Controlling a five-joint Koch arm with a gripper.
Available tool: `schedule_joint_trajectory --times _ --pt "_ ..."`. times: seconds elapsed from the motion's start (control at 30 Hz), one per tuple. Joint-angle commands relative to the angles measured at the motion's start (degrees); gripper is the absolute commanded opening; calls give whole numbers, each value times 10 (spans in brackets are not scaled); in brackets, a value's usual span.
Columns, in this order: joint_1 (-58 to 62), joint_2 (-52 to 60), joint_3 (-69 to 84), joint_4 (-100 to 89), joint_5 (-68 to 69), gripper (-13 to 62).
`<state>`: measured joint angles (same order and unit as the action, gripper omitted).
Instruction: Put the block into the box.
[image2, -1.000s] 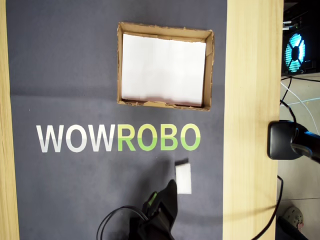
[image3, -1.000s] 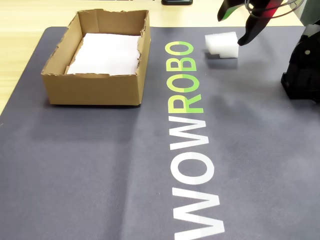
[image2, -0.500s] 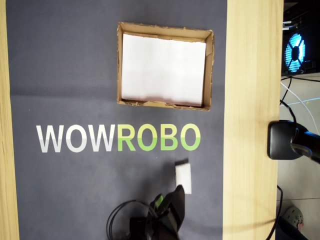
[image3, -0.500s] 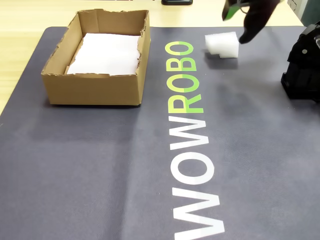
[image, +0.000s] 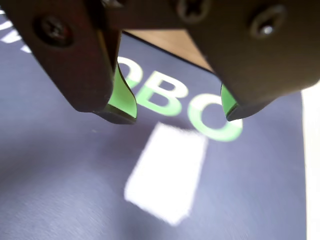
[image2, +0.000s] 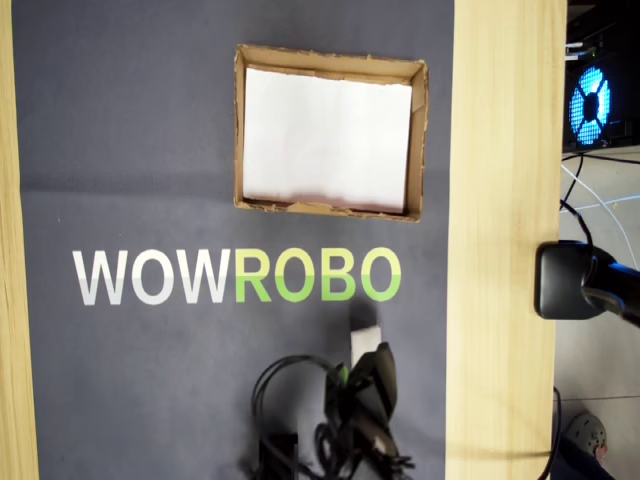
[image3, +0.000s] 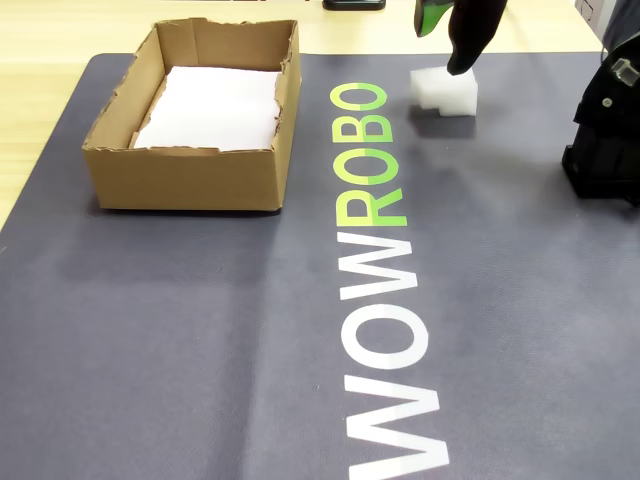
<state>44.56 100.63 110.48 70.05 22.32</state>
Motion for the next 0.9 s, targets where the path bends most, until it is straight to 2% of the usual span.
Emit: schedule_joint_trajectory --times 0.0,0.2,0.87 --pt "18 -7 -44 33 33 326" --pt "30 -16 -69 62 34 326" --pt "83 -72 -12 72 36 337"
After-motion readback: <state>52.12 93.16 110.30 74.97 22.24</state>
